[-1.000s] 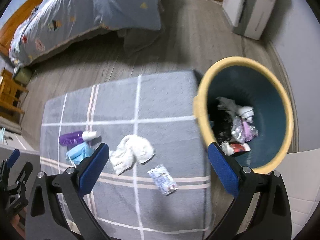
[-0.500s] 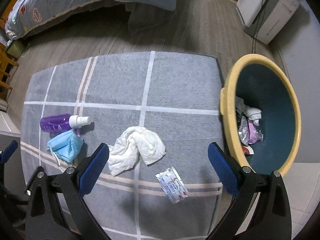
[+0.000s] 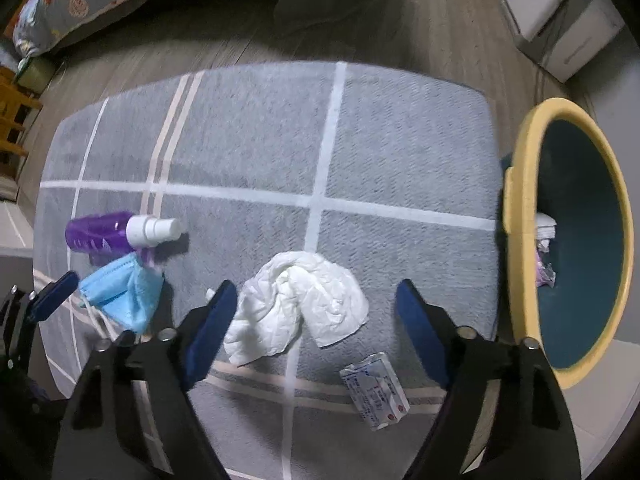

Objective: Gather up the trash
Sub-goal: 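Move both tools back over the remaining trash on the cushion, then grasp the blue mask with the left gripper while the right gripper grasps the white tissue, then carry the blue mask and white tissue over the bin, then open both grippers to drop the mask and tissue into the bin, then move both tools back over the purple bottle and pill packet, then grasp the purple spray bottle with the left gripper while the right gripper grasps the pill packet, then carry the purple bottle and pill packet over the bin, then open both grippers to drop the bottle and packet into the bin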

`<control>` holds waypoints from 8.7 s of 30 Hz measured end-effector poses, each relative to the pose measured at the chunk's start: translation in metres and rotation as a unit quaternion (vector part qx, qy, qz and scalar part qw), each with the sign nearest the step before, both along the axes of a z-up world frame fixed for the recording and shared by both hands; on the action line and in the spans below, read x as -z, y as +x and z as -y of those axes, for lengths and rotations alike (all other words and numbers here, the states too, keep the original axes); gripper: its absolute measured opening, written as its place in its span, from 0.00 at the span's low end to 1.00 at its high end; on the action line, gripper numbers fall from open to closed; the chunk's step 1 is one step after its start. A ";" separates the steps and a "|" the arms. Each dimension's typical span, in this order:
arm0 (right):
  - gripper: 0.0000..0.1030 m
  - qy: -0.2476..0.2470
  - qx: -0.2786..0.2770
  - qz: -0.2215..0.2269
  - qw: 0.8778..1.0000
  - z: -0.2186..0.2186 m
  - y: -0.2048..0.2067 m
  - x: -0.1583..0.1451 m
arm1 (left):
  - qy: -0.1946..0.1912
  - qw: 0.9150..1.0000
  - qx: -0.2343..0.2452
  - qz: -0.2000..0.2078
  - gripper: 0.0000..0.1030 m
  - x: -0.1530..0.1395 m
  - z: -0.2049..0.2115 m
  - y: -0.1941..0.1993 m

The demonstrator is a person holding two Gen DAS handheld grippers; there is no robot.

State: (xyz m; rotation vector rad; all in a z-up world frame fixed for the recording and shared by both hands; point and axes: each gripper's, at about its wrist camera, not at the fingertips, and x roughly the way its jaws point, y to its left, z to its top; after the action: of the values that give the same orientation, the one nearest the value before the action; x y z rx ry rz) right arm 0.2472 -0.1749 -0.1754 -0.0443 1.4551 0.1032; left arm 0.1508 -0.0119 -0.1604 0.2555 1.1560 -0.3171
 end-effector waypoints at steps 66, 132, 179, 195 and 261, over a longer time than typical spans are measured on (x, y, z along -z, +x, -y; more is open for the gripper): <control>0.15 0.108 0.131 0.193 0.966 0.183 -0.044 -0.156 | -0.065 0.985 0.078 0.139 0.10 -0.126 0.105 -0.017; 0.94 0.033 0.227 0.177 0.957 0.252 -0.039 -0.127 | -0.015 0.991 0.048 0.124 0.91 -0.124 0.084 0.011; 0.46 -0.039 -0.079 -0.025 0.996 0.035 -0.070 0.011 | 0.100 0.987 0.111 -0.056 0.45 0.021 0.023 0.055; 0.30 0.001 -0.059 0.023 0.998 0.031 -0.064 -0.029 | 0.038 0.995 0.089 -0.037 0.33 -0.009 0.020 0.056; 0.32 0.108 0.263 0.091 0.954 0.307 -0.024 -0.038 | -0.029 0.974 0.215 0.067 0.33 -0.043 0.290 0.049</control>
State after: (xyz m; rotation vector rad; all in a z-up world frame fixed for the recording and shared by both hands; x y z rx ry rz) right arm 0.2231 -0.4819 -0.1370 0.4995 1.2209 -0.1743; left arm 0.1997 -0.3016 -0.1171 0.4714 0.9493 -0.7037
